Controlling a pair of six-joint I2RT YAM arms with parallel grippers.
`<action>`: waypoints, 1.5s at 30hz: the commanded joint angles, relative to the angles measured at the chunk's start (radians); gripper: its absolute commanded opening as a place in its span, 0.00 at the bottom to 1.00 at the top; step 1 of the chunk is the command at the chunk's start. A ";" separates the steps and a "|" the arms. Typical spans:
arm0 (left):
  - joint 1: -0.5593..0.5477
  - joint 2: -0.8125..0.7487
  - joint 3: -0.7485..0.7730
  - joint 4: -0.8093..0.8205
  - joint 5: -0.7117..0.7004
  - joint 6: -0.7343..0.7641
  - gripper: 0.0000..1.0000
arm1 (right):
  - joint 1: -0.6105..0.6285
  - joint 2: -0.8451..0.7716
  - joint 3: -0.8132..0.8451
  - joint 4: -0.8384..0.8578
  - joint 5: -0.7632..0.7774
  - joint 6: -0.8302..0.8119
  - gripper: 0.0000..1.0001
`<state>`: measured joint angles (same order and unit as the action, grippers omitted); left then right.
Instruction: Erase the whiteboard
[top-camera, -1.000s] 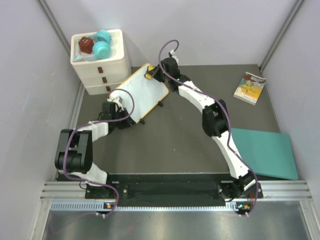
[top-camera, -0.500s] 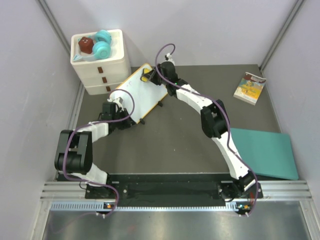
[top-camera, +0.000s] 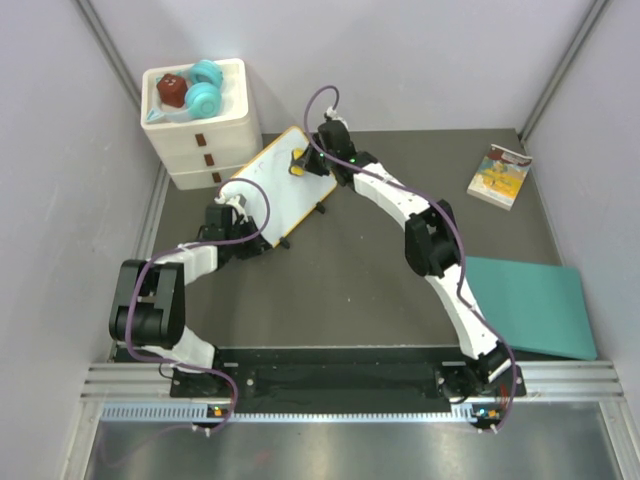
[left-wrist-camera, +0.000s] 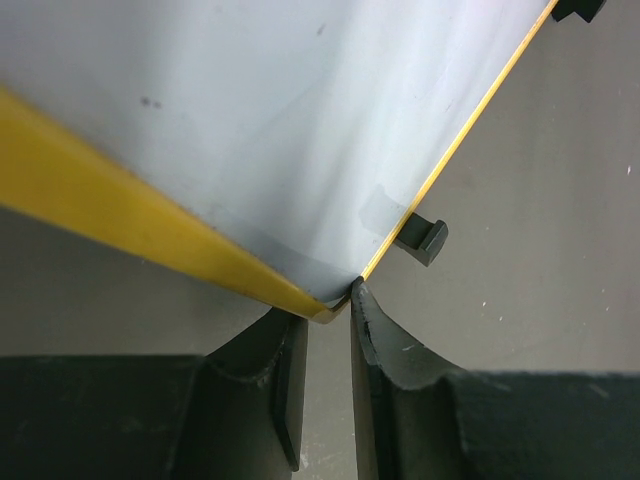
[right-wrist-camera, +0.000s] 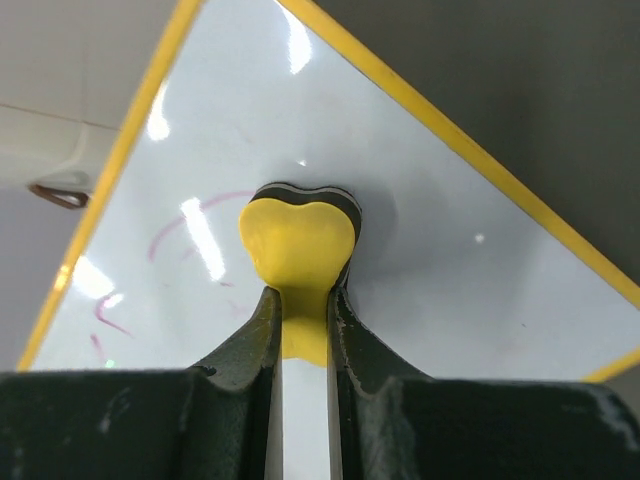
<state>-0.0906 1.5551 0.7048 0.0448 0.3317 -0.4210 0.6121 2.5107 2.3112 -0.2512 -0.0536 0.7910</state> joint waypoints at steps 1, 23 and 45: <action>-0.011 -0.010 -0.016 -0.069 -0.091 0.074 0.06 | 0.005 -0.087 -0.048 -0.182 0.038 -0.150 0.00; -0.023 -0.018 -0.016 -0.072 -0.108 0.076 0.06 | 0.055 -0.041 0.103 -0.039 -0.104 -0.113 0.00; -0.032 -0.024 -0.018 -0.072 -0.117 0.079 0.06 | 0.201 0.063 0.226 -0.125 0.100 -0.205 0.00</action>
<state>-0.1143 1.5429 0.7048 0.0433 0.2787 -0.4080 0.8204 2.5370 2.4783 -0.3691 -0.0307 0.6094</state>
